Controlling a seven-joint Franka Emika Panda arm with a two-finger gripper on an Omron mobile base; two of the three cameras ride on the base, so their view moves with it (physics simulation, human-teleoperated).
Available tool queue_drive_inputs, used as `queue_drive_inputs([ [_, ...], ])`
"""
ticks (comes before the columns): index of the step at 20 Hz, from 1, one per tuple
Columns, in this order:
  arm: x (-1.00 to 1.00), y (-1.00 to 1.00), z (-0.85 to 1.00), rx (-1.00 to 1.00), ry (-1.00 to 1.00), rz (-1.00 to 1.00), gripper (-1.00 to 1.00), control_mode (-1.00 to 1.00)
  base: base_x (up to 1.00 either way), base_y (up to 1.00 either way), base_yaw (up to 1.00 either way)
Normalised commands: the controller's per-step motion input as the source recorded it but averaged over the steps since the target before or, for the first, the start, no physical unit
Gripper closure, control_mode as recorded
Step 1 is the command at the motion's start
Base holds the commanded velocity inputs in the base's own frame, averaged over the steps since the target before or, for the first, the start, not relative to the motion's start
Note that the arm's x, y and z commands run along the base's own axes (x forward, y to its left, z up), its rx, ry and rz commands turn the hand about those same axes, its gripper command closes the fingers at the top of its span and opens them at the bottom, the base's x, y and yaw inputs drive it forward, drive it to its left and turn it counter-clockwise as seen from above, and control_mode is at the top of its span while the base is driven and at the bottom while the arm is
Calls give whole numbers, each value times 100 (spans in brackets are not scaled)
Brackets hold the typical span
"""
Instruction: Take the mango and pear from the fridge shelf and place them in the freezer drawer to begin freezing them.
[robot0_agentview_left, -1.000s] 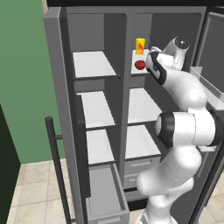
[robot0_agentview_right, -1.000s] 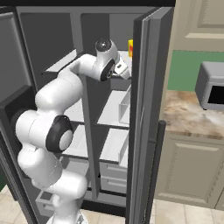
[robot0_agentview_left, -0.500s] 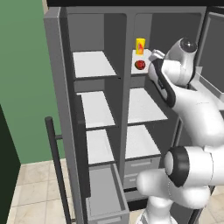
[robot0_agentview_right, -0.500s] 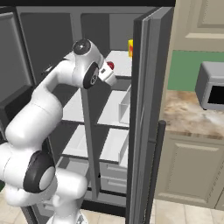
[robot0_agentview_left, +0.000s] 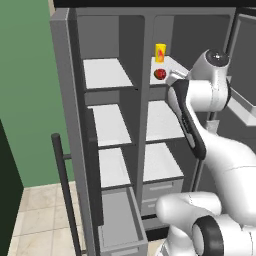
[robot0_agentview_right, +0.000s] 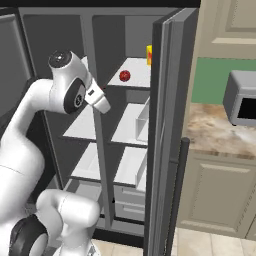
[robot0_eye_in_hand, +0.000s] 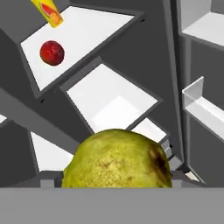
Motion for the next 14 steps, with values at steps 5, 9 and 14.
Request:
queue_drive_inputs([
  [5,-93,54,-61,2,17,14,100,-100,0,0,0],
  [9,-62,90,-92,0,21,19,100,-100,0,0,0],
  [14,-7,84,-81,0,30,18,100,-100,0,0,0],
])
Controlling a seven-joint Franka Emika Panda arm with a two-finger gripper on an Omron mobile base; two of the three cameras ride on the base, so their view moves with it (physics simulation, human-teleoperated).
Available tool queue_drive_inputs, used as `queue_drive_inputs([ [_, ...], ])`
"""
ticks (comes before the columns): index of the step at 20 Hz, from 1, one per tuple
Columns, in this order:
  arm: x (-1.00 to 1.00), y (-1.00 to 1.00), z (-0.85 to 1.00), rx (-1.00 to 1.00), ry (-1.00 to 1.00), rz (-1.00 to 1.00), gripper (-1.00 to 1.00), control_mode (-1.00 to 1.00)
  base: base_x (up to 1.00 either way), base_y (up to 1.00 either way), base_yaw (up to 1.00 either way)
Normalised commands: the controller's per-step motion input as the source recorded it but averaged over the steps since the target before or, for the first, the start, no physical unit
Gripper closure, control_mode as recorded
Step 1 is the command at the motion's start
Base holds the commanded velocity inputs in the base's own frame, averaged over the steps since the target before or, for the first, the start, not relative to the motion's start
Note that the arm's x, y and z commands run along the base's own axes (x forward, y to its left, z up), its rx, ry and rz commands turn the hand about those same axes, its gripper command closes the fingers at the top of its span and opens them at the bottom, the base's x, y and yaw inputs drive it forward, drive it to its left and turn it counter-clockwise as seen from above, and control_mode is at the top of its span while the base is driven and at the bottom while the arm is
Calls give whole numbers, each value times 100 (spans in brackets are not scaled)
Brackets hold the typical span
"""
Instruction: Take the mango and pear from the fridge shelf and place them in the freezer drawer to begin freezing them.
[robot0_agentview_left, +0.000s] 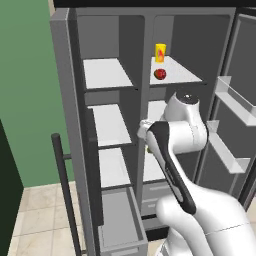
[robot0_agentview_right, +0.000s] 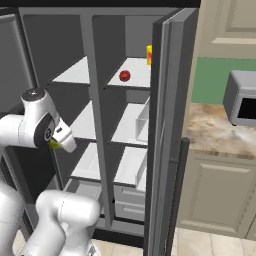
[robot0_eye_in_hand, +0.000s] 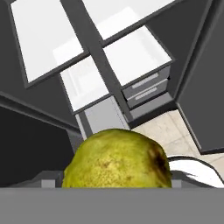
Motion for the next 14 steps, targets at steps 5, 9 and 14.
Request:
queue_drive_inputs([
  [5,44,18,-51,0,42,21,100,-100,0,0,0],
  [9,66,0,-65,0,38,23,100,-100,0,0,0],
  [14,28,8,-78,-2,14,20,100,-100,0,0,0],
])
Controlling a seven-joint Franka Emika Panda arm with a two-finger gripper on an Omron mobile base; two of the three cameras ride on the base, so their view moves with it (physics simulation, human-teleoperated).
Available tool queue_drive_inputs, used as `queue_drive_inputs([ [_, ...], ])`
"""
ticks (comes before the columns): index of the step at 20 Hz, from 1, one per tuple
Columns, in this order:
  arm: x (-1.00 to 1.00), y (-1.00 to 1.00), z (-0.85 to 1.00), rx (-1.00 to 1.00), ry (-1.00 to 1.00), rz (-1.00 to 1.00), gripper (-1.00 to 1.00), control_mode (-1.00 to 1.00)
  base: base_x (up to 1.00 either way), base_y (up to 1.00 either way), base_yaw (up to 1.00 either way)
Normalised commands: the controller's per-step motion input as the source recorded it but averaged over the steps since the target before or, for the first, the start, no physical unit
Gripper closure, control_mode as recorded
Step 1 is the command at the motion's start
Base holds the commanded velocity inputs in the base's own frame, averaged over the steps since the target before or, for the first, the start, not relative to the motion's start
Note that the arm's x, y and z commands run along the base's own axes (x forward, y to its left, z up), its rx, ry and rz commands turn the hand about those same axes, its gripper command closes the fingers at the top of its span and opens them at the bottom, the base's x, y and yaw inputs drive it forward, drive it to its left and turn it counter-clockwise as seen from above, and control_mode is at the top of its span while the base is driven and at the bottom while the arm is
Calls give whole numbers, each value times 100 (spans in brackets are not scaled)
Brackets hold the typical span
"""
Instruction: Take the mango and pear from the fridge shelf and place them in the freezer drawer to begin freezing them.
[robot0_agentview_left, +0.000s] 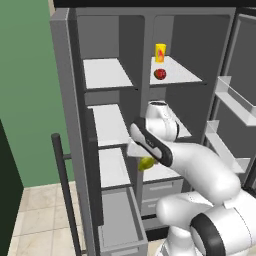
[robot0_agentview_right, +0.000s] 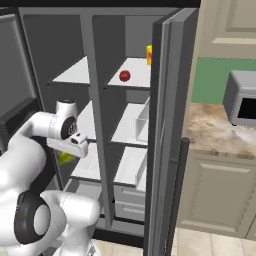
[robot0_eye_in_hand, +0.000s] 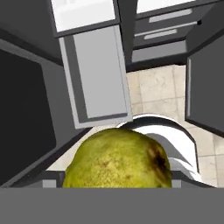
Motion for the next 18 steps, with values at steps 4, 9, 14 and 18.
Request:
queue_drive_inputs([
  [4,0,12,-84,-3,-1,20,100,-100,0,0,0],
  [9,-5,6,-78,-1,-1,17,100,-100,0,0,0],
  [14,3,4,-78,0,0,11,100,-100,0,0,0],
  [18,3,15,-56,0,0,9,100,-100,0,0,0],
])
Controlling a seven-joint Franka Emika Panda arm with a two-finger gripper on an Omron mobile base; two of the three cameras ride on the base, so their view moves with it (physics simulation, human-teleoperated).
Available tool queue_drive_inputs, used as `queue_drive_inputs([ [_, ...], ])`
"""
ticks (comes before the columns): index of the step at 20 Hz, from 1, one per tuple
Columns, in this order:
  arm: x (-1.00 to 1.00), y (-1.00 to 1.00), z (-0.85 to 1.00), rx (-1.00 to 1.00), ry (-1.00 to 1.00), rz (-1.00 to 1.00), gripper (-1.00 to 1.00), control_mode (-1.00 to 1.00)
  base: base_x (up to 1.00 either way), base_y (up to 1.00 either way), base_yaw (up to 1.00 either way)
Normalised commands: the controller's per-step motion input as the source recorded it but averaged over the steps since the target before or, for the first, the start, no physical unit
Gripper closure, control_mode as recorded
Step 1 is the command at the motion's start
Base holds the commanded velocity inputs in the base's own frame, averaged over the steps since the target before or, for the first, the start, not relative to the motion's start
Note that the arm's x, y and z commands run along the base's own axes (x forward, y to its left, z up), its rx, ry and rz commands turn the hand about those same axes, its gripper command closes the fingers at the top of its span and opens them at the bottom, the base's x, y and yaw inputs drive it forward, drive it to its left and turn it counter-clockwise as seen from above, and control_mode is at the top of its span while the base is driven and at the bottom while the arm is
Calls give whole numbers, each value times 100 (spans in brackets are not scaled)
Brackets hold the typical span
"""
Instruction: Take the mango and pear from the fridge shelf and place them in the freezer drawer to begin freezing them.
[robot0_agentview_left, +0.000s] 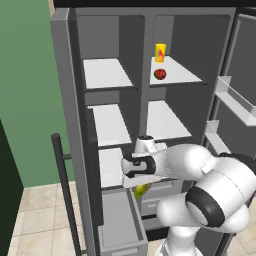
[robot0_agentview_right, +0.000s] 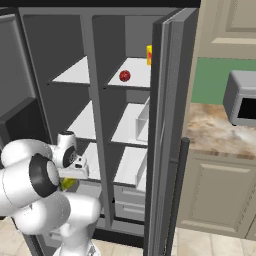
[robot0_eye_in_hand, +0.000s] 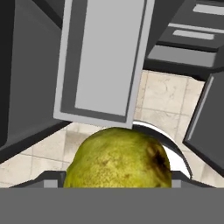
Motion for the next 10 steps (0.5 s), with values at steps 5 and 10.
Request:
queue_drive_inputs([
  [5,0,8,-61,0,0,5,100,-100,0,0,0],
  [10,10,2,-50,0,-1,0,100,-100,0,0,0],
])
